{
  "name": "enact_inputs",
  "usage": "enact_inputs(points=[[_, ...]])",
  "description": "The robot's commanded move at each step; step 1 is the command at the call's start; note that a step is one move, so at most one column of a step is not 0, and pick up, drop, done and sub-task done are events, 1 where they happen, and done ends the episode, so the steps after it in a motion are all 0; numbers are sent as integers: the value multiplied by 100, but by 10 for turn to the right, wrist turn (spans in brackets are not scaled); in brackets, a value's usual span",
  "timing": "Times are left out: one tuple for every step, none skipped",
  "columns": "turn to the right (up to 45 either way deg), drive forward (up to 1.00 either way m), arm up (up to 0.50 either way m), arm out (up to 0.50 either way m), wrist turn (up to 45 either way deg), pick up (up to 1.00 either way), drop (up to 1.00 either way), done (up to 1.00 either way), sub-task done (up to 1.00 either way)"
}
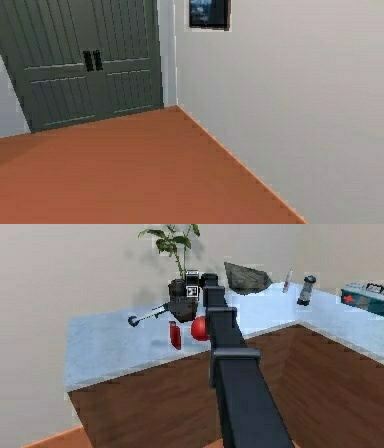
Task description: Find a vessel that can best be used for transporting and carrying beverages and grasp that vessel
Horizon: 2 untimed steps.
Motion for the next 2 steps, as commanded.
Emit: enact_inputs(points=[[0,0,0,0,360,0,0,0,0],[0,0,-16,0,0,0,0,0,0]])
